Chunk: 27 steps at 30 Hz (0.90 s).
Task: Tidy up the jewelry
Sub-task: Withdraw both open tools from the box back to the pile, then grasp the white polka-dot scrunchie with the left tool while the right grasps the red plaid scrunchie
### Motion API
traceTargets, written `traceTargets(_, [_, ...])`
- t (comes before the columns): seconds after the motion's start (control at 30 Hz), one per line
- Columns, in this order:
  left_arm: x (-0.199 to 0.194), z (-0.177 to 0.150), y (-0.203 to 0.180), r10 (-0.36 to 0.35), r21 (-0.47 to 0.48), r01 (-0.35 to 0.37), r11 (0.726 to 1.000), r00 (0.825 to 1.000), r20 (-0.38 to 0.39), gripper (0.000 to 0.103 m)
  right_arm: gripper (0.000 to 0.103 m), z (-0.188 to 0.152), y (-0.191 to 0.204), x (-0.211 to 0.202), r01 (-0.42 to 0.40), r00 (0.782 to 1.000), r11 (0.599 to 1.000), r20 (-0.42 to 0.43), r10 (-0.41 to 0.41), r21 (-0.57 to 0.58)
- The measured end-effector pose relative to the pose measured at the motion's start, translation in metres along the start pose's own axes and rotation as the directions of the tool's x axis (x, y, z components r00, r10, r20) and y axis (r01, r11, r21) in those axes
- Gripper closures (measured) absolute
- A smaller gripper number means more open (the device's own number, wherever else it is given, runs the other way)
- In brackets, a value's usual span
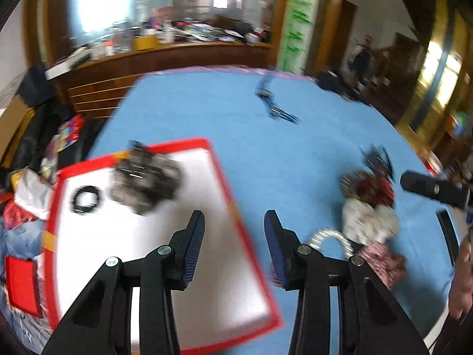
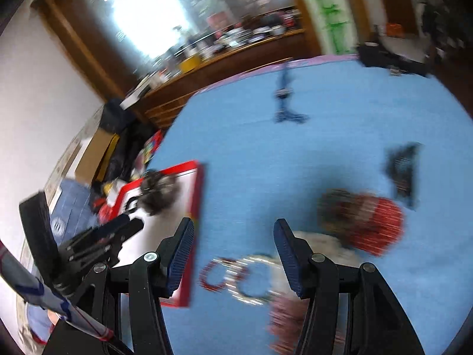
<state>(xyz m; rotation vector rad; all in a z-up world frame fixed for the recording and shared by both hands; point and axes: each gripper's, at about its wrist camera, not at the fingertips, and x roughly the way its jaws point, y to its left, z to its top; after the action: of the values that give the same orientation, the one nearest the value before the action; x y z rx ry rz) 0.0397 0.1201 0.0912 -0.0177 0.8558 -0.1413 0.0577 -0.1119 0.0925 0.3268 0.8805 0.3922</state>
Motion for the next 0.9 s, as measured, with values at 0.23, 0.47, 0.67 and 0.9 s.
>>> traceTargets(0.23, [0.028, -0.018, -0.067, -0.077, 0.073, 0.083, 0.994, 0.994, -0.081, 0.063, 0.043, -0.041, -0.063, -0.023, 0.054, 0.998, 0.996, -0.023, -0.052, 0.07])
traceTargets(0.47, [0.031, -0.011, -0.08, -0.107, 0.069, 0.113, 0.991, 0.99, -0.096, 0.061, 0.039, -0.076, -0.063, -0.003, 0.033, 0.994, 0.999, -0.106, -0.033, 0.0])
traceTargets(0.67, [0.027, -0.008, -0.066, -0.107, 0.028, 0.11, 0.994, 0.99, -0.096, 0.056, 0.024, -0.087, -0.03, 0.021, 0.065, 0.988, 0.986, -0.129, -0.084, -0.151])
traceTargets(0.9, [0.026, -0.001, -0.078, -0.136, 0.042, 0.141, 0.989, 0.985, -0.103, 0.041, 0.082, -0.098, -0.03, 0.031, 0.072, 0.982, 0.971, -0.152, -0.109, -0.229])
